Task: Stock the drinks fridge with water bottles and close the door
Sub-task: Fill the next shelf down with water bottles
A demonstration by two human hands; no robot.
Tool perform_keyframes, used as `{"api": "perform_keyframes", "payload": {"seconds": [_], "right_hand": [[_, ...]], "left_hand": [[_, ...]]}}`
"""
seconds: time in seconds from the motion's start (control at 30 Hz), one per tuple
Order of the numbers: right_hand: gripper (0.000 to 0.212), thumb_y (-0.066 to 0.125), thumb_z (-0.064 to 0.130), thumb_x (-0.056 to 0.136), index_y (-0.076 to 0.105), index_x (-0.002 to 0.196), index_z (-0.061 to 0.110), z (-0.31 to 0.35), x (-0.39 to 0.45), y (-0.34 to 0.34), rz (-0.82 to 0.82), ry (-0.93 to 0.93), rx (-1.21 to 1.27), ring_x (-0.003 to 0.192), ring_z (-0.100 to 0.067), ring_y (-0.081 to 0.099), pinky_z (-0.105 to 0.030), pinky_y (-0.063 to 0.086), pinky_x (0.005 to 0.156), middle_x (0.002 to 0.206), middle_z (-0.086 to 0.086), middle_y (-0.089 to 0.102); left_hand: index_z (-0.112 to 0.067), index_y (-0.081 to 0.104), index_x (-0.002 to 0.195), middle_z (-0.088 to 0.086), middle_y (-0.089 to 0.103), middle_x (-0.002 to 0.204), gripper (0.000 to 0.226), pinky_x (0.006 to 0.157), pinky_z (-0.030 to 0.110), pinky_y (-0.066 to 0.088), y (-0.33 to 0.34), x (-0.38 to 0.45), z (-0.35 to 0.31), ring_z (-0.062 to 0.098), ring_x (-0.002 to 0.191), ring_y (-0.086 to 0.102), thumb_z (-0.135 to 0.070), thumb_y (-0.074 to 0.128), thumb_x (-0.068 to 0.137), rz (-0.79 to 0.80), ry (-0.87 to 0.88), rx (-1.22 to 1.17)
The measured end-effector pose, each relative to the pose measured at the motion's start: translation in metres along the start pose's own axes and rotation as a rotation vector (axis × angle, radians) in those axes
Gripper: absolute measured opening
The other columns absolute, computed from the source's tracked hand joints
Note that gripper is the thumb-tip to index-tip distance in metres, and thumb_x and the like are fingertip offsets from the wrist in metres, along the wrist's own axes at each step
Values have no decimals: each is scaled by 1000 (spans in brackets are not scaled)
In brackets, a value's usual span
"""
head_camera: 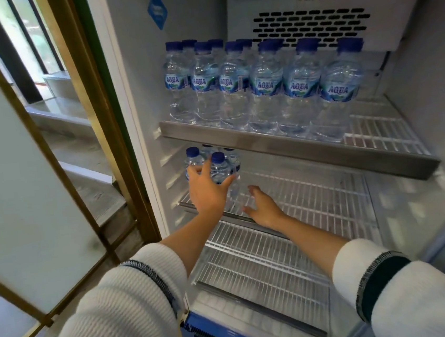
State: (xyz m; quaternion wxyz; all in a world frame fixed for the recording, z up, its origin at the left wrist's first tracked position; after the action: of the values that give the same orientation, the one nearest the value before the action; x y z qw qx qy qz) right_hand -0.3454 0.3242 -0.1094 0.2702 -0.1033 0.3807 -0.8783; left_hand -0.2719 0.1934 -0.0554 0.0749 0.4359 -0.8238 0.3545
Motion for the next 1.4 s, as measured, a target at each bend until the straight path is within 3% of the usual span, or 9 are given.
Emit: {"api": "perform_keyframes", "payload": {"seconds": [0.13, 0.27, 0.37, 0.5, 0.6, 0.7, 0.83, 1.07, 1.4], "right_hand": [[71, 59, 25, 95, 19, 150, 7, -1, -5, -1, 9, -8, -36, 134, -30, 41, -34, 36, 107, 151, -15, 35], [63, 59, 26, 95, 28, 147, 9, -2, -6, 0, -38, -49, -74, 130, -30, 46, -37, 41, 105, 147, -14, 42], [50, 64, 30, 91, 46, 133, 10, 3, -7, 2, -173, -126, -106, 119, -26, 54, -38, 48, 96, 131, -11, 56], [48, 68, 42, 84, 51, 119, 14, 32, -7, 20, -335, -120, -66, 108, -22, 57, -38, 52, 83, 118, -5, 60], [56, 70, 44, 80, 47, 121, 15, 55, -4, 38, -409, -46, 32, 111, -23, 55, -39, 50, 85, 121, -4, 58], [68, 74, 50, 74, 45, 123, 14, 63, -1, 52, -464, 35, 74, 111, -25, 56, -41, 51, 85, 123, -6, 58], [75, 77, 56, 69, 45, 122, 14, 62, -1, 58, -490, 88, 83, 105, -26, 61, -40, 54, 80, 122, -7, 59], [68, 70, 54, 77, 45, 125, 11, 58, -1, 62, -514, 42, 50, 103, -28, 62, -42, 54, 79, 121, -10, 59], [67, 74, 45, 77, 47, 130, 14, 51, 3, 59, -451, 14, 134, 114, -24, 56, -40, 50, 91, 127, -6, 57]], "left_hand": [[-20, 47, 131, 4, 50, 125, 82, 76, 39, 53, -2, -1, -1, 24, 106, 57, -53, 81, 65, -27, 1, 7], [-18, 48, 122, -1, 53, 116, 76, 70, 28, 50, -9, -8, 9, 13, 95, 57, -56, 81, 64, -7, 53, -5], [-22, 45, 129, -5, 50, 121, 67, 76, 22, 49, -12, -22, 31, 6, 95, 54, -44, 78, 74, 65, 101, -69], [-11, 44, 133, 6, 49, 127, 52, 96, 35, 47, -16, -44, 76, 16, 112, 51, -28, 66, 89, 90, 150, 57], [-3, 26, 147, 13, 27, 154, 69, 119, 44, 17, -15, -56, 99, 32, 144, 22, -26, 60, 91, 266, 181, 287], [-10, -10, 152, 5, -17, 160, 93, 119, 47, -4, -16, -63, 108, 24, 146, -22, -38, 55, 92, 485, 178, 533], [-13, -21, 150, 3, -27, 158, 111, 120, 52, 7, -24, -60, 107, 22, 143, -28, -38, 66, 85, 598, 187, 664], [-16, -21, 150, 2, -24, 159, 113, 118, 51, 19, -23, -67, 120, 22, 144, -25, -39, 67, 82, 570, 191, 689], [-12, -13, 152, 5, -17, 160, 109, 120, 47, 15, -17, -63, 111, 24, 145, -23, -31, 68, 82, 537, 165, 682]]}}
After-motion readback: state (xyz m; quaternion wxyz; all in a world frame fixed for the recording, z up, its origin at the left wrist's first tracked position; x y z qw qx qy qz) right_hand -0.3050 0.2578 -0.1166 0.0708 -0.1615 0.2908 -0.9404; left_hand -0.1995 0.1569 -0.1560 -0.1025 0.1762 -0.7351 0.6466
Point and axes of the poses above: each hand's wrist, its own x-axis towards the middle knuckle, its own y-axis out of the palm, z = x × y, the point moved 1 cm from there along x, towards the middle knuckle
